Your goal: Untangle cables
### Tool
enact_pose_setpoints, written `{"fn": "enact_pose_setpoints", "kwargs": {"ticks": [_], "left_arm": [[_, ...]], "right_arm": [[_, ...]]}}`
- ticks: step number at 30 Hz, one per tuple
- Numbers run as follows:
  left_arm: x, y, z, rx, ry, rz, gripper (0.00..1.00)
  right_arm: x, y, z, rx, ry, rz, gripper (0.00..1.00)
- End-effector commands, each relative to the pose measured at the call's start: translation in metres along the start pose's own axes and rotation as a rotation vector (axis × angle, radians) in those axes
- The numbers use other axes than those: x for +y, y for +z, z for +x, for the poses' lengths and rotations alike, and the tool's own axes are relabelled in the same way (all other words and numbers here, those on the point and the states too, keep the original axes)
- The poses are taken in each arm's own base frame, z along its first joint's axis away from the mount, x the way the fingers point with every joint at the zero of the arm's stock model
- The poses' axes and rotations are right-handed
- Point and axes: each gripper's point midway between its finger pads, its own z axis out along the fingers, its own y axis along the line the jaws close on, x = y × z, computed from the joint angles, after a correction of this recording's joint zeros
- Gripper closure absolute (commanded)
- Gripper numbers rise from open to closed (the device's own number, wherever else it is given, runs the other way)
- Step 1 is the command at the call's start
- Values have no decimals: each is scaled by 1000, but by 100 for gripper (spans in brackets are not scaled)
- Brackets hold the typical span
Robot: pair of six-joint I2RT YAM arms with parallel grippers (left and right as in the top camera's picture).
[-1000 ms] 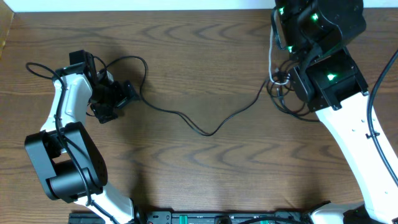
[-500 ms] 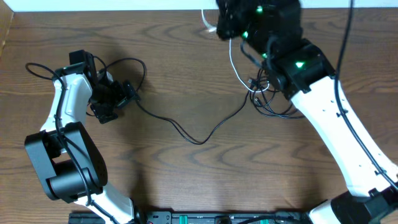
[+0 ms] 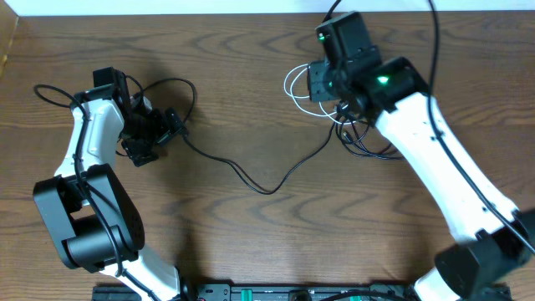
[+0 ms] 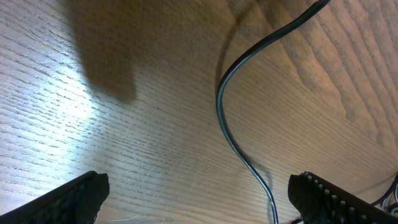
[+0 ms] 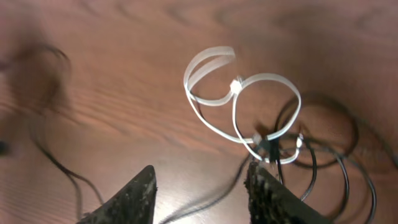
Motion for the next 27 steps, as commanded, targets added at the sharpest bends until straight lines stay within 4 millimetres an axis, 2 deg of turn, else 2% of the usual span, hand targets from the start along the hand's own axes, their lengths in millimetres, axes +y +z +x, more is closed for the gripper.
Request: {"fn": "enact_pose_setpoints", "kwargs": {"ticks": [1,5,12,19,23,24,25,27], "left_arm": [[4,2,1,8,-15,-12,2],[4,2,1,8,-15,-13,2],[4,2,1,8,-15,-12,2],[4,2,1,8,-15,-12,2],[4,2,1,8,-15,-12,2],[4,2,1,8,-15,-12,2],[4,2,1,8,-15,-12,2],[4,2,1,8,-15,-12,2]], "right_arm": [[-18,48,34,155,29,81,56],[-39,80,68,302,78,153,68],[-81,119,124,545,109,267,65],[-117,148,155,664,169,325,60],[-106,160,169,721,208,249,65],[-99,163,171,730,217,218,71],[-90,166,172,734,229,173,81],[-58,172,169,734,201,8,99]]}}
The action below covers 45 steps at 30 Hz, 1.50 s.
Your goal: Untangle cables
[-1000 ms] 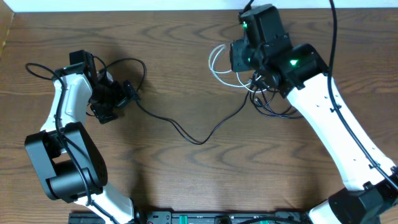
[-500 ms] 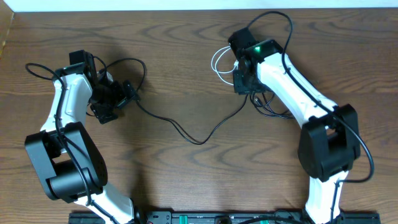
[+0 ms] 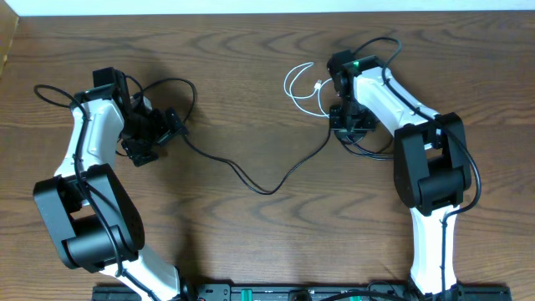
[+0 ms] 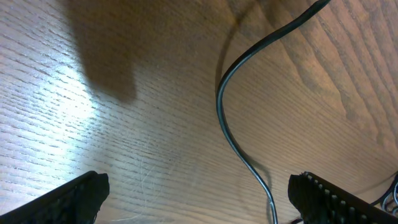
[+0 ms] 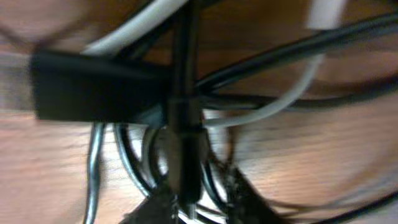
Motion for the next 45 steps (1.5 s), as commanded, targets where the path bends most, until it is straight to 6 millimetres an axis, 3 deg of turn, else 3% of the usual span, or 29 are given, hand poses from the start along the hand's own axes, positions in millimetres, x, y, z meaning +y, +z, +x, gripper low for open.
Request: {"fn": "enact_pose_setpoints", "kwargs": {"ticks": [1,3,6,10,11,15,17,20,23,29,34,45], "left_arm": [[4,2,1,9,-15,-13,2],[4,2,1,9,-15,-13,2],[4,2,1,9,-15,-13,2],[4,2,1,9,-15,-13,2],[4,2,1,9,-15,-13,2],[4,2,1,9,-15,-13,2],[4,2,1,9,-15,-13,2],[4,2,1,9,-15,-13,2],[4,2,1,9,-15,-13,2],[4,2,1,9,-15,-13,2],[4,2,0,6,-14,-12,2],[4,2,0,6,-14,-12,2]], "right_arm": [[56,7,13,65,-136,-245,99],[103,-5,26,64,-340,-458,99],[138,-15,42,54,-483,-564,99],[157,-39,44,20,-547,-575,99],[163,-61,41,-16,-585,-584,99],[179,-115,34,-128,-660,-615,99],[186,-128,33,-177,-718,-610,99],[171,-119,20,-224,-709,-458,99],[140,-107,5,-245,-672,-246,99],[92,-100,-8,-250,-537,21,99],[89,-96,-6,-237,-481,32,98],[81,-80,4,-188,-485,58,85]]}}
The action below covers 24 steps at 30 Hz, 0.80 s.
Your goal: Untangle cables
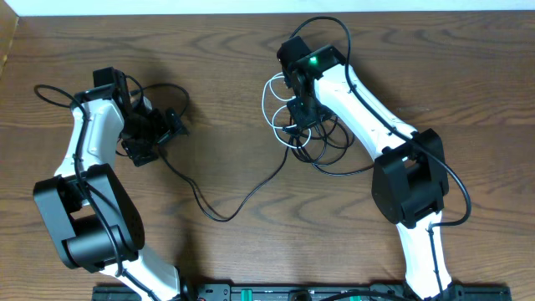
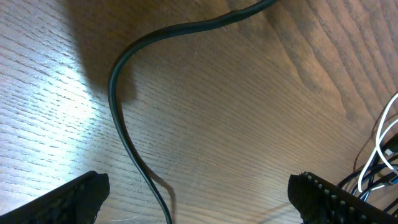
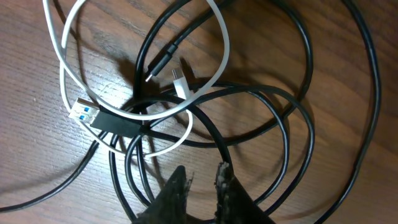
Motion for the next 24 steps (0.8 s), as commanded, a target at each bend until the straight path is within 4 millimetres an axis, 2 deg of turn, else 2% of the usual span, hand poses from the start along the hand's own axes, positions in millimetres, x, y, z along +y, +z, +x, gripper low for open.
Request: {"fn": "enact_pose_setpoints", "kwargs": {"ticks": [1,6,12,17,20,24], "left_arm": [[4,2,0,6,-14,-12,2],[4,2,0,6,-14,-12,2],[4,2,0,6,-14,-12,2],[4,2,0,6,-14,-12,2],[4,2,0,6,-14,-12,2],[4,2,0,6,-14,-12,2]], "right_arm": [[-3,-6,3,-8,13,17,84],[-4,3,10,20,55,21,81],[-5,37,30,72,115,32,79],[-7,47,28,54,128,38,80],[-10,36,17,20,137,35,78],[-12,-7,-10,-62,145,22,61]]}}
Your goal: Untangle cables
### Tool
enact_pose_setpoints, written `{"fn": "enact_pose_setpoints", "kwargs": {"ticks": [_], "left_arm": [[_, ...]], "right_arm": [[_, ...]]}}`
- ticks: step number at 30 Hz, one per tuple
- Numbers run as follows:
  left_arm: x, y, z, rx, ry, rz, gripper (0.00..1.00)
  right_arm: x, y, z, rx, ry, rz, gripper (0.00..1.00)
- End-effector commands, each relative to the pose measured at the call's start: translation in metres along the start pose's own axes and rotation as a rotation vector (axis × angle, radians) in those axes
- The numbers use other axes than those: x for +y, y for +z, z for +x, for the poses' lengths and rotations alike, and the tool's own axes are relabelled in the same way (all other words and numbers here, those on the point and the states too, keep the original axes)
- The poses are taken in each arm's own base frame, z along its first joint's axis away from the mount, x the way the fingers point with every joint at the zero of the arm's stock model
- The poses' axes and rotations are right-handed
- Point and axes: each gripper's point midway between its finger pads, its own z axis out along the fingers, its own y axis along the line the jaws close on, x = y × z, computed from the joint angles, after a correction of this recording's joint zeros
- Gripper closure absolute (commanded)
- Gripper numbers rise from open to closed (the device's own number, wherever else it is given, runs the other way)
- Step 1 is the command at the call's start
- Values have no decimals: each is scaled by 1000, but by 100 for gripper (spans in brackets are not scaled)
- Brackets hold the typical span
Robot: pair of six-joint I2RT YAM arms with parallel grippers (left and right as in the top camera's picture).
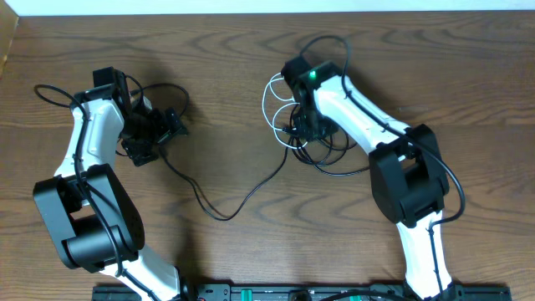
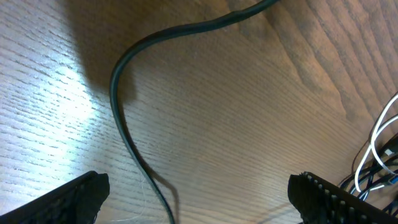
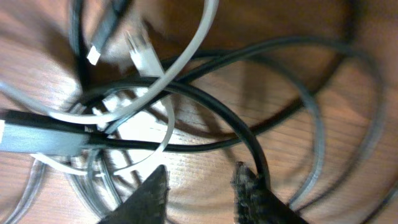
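A tangle of white cable point(image 1: 269, 100) and black cable loops point(image 1: 334, 159) lies at mid-table. My right gripper point(image 1: 303, 125) hangs low over it, jaws open. In the right wrist view the right gripper point(image 3: 202, 180) has bare wood between its fingertips, and a black loop point(image 3: 205, 99) runs past the outside of the right finger point(image 3: 255, 193). A black plug point(image 3: 43, 140) and white connector point(image 3: 144, 59) lie among the loops. One long black cable point(image 1: 221, 213) leads from the tangle to my left gripper point(image 1: 163, 125). The left gripper point(image 2: 199, 183) stands wide open over that cable point(image 2: 121, 124).
The dark wooden table point(image 1: 468, 75) ends at a white strip along the back. A black rail point(image 1: 292, 293) with the arm bases runs along the front edge. The left arm's own thin wiring point(image 1: 46, 92) loops out to the far left.
My right gripper was shut a little above the tangle; now it is lower, close to the loops, with its jaws open. The cables and my left gripper have not moved.
My right gripper first stood open above the tangle at the back right. Then it was down in the loops there. Later the tangle lay further left, the long cable slack toward the front, gripper shut above. Now it is open low over the loops.
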Motion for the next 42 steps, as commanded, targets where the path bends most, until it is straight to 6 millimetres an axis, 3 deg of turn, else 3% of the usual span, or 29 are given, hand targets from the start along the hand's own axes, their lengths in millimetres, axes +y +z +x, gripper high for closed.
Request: {"fn": "enact_pose_setpoints", "kwargs": {"ticks": [1,3,7,9,10,12,20,26,33,36,42], "left_arm": [[4,2,0,6,-14,-12,2],[4,2,0,6,-14,-12,2],[4,2,0,6,-14,-12,2],[4,2,0,7,-14,-12,2],[4,2,0,6,-14,-12,2],[4,2,0,6,-14,-12,2],[4,2,0,6,-14,-12,2],[4,2,0,6,-14,-12,2],[4,2,0,6,-14,-12,2],[4,2,0,6,-14,-12,2],[4,2,0,6,-14,-12,2]], "right_arm": [[-4,-48,-30,-124,28,-12,57],[-4,-56,-33,-136,43,-17,47],[7,-47,-19,-73,80,-79,45],[21,-43,-12,-38,80,-147,62],[29,-39,-6,-7,125,-181,77],[30,-29,1,17,187,-156,92],[12,13,24,80,416,-59,87],[16,27,18,43,446,-76,85],[21,27,23,68,467,-91,79],[17,24,26,80,461,-83,93],[22,13,14,96,486,-216,85]]}}
